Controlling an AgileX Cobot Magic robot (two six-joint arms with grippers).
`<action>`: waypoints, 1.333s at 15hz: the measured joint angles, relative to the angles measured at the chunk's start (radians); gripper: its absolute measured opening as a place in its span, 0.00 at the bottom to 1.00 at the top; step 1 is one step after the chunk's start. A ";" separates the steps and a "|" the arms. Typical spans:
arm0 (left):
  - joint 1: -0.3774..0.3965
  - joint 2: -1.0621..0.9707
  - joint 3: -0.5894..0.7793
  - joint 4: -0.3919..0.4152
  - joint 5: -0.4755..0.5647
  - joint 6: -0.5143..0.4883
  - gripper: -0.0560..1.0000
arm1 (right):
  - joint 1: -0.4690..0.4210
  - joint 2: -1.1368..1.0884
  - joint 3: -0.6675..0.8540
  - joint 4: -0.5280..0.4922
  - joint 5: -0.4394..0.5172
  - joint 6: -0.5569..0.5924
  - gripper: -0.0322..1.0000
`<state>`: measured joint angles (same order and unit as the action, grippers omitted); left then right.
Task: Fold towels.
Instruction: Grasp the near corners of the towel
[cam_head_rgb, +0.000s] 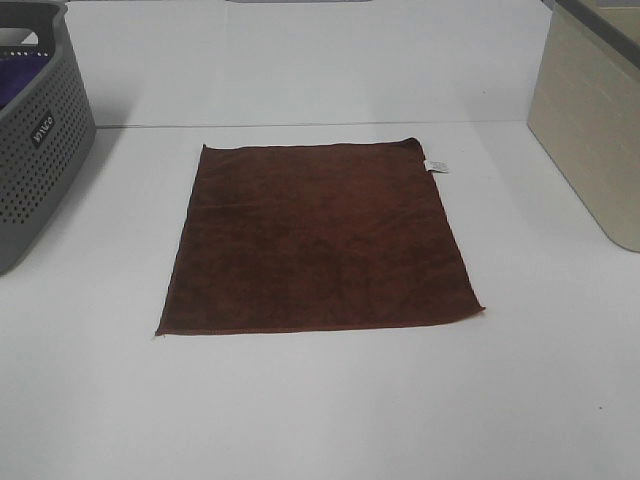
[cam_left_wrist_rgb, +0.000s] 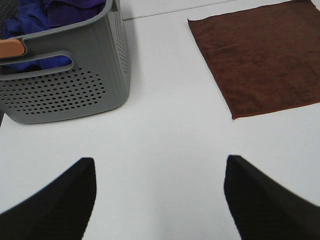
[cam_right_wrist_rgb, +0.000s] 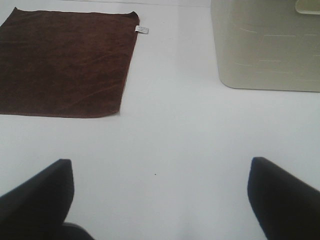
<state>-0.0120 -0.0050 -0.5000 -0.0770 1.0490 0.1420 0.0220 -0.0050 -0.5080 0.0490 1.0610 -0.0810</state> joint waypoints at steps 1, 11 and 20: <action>0.000 0.000 0.000 0.000 0.000 0.000 0.69 | 0.000 0.000 0.000 0.000 0.000 0.000 0.91; 0.000 0.000 0.000 0.000 0.000 0.000 0.69 | 0.000 0.000 0.000 0.000 0.000 0.000 0.91; 0.000 0.000 0.000 0.000 0.000 0.000 0.69 | 0.000 0.000 0.000 0.000 0.000 0.000 0.91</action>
<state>-0.0120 -0.0050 -0.5000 -0.0770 1.0490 0.1420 0.0220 -0.0050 -0.5080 0.0490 1.0610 -0.0810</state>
